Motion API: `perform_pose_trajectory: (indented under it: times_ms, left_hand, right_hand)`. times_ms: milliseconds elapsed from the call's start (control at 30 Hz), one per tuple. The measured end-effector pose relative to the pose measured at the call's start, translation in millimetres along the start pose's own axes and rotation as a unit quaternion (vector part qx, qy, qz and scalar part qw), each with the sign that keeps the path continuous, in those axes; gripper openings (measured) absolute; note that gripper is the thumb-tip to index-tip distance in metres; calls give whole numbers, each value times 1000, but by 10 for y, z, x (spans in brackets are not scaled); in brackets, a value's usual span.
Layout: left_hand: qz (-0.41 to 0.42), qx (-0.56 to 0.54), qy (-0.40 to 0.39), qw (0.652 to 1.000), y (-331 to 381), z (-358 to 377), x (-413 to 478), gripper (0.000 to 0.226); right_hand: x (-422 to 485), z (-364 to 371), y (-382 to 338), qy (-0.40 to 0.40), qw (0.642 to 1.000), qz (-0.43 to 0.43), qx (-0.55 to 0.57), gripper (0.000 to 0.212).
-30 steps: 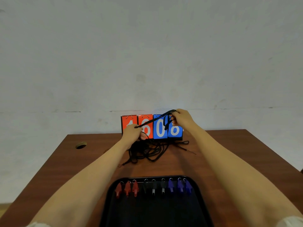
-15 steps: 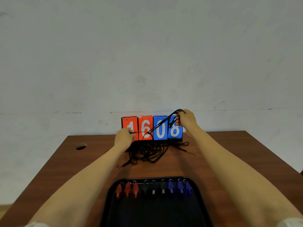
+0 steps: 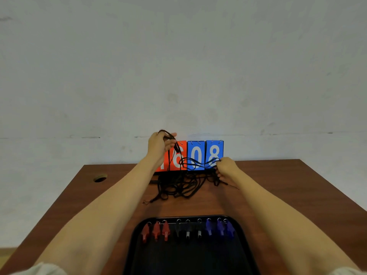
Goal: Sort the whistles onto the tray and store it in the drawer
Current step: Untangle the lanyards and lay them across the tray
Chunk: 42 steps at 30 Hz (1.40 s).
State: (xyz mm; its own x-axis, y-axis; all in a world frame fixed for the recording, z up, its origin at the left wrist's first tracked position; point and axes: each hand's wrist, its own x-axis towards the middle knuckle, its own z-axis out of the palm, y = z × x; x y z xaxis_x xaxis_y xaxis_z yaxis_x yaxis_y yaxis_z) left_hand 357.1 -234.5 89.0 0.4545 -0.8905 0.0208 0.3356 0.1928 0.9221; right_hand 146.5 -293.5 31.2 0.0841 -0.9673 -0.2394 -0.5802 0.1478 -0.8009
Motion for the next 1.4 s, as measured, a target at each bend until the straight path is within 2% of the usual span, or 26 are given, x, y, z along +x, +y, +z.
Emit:
perform_pose_trajectory:
  times_ms: [100, 167, 233, 300, 400, 500, 567, 600, 667, 800, 867, 967, 1033, 1100, 1200, 1400]
  left_hand:
    - [8, -24, 42, 999, 60, 33, 76, 15]
    - [32, 37, 82, 995, 33, -2, 118, 18]
    - [44, 145, 90, 984, -41, -53, 118, 25]
    - [27, 276, 53, 959, -164, -88, 103, 34]
    - [-40, 418, -59, 906, -365, -114, 73, 48]
    - [-105, 511, -134, 842, -495, -145, -10, 82]
    - [-83, 562, -156, 808, -536, -119, -68, 91]
    - [-54, 572, -164, 802, -548, -83, -93, 89]
    - [-1, 548, -192, 814, -522, 27, -167, 80]
    - [31, 445, -242, 862, -420, 203, -293, 63]
    - [31, 406, -249, 879, -377, 217, -319, 55]
    - [53, 382, -256, 886, -294, 202, -371, 27]
    - [70, 373, -236, 895, -220, 189, -399, 15]
    - [82, 404, -216, 885, -152, 153, -406, 15]
    - [84, 494, -209, 840, -148, 66, -399, 15]
    - [34, 504, -133, 853, -299, -206, -317, 15]
  right_hand:
    - [14, 6, 128, 21, 998, 44, 42, 17]
    - [36, -10, 163, 36, 992, 66, 104, 19]
    - [61, -38, 155, 43, 978, 76, 190, 19]
    - [68, -64, 102, 37, 967, 48, 248, 22]
    - [1, -75, -56, 15, 972, -27, 232, 25]
    - [-69, -73, -238, -18, 978, -80, 194, 22]
    - [-120, -84, -358, -30, 983, -115, 141, 19]
    - [-148, -94, -412, -33, 984, -136, 112, 19]
    - [-221, -108, -506, -31, 982, -173, 64, 19]
    - [-399, -163, -669, -20, 969, -244, -8, 15]
    - [-488, -221, -752, -11, 964, -263, -19, 16]
    - [-598, -336, -843, 9, 959, -281, -23, 17]
    - [-649, -414, -885, 24, 956, -291, -13, 19]
    - [-678, -489, -919, 46, 956, -287, 33, 22]
    - [-683, -607, -958, 101, 954, -266, 98, 24]
    - [-604, -662, -830, 157, 957, -225, 98, 28]
